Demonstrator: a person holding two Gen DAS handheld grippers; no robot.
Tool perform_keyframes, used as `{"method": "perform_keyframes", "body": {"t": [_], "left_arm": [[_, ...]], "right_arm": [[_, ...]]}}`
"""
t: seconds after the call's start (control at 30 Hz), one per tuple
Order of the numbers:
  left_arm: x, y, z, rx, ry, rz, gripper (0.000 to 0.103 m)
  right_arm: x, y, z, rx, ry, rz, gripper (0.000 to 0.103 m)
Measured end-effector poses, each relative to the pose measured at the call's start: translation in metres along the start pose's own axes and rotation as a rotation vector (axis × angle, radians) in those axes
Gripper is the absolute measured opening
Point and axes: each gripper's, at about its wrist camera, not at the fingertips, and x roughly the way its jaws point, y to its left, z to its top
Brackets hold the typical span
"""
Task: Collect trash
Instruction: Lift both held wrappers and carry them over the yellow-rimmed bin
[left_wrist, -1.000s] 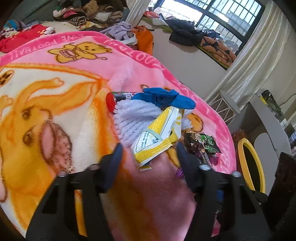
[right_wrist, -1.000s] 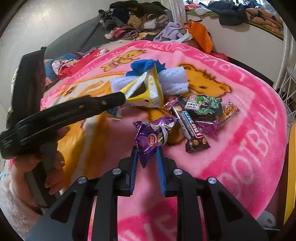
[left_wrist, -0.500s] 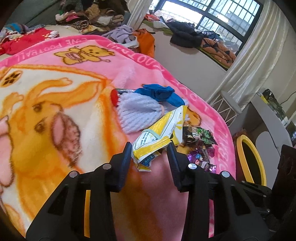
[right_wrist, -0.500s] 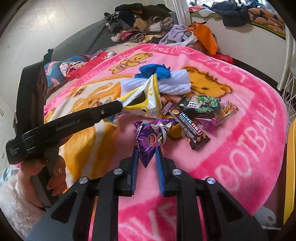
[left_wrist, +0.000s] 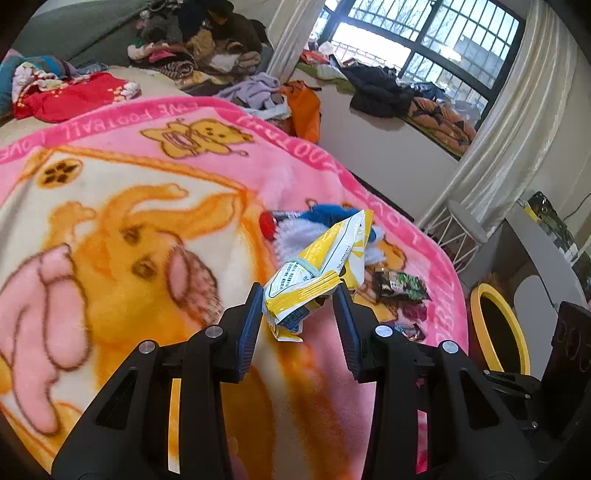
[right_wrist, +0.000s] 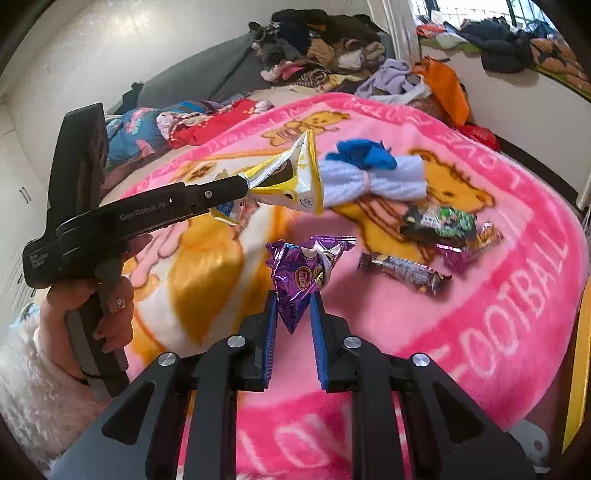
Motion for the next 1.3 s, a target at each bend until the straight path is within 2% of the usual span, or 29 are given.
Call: {"method": "perform_keyframes", "body": {"t": [0.4, 0.9, 1.0, 1.3], "left_arm": [[-0.018, -0.012, 0.014, 0.01, -0.048, -0.027, 0.032], [-0.021, -0.053, 0.017, 0.097, -0.06, -0.056, 0.032], [-0.02, -0.061, 0.016, 0.111, -0.057, -0.068, 0.032], [-0.011, -0.084, 0.011, 0.155, -0.04, -0.087, 0.032]], "right_arm": [[-0.031, 0.0, 0.01, -0.012, -0.076, -0.024, 0.017], [-0.062, -0.024, 0.007, 0.047, -0.143, -0.075, 0.017], [-0.068, -0.03, 0.006, 0.058, -0.157, -0.087, 0.01], [-0.075, -0.054, 0.002, 0.113, -0.171, -0.111, 0.008]]}}
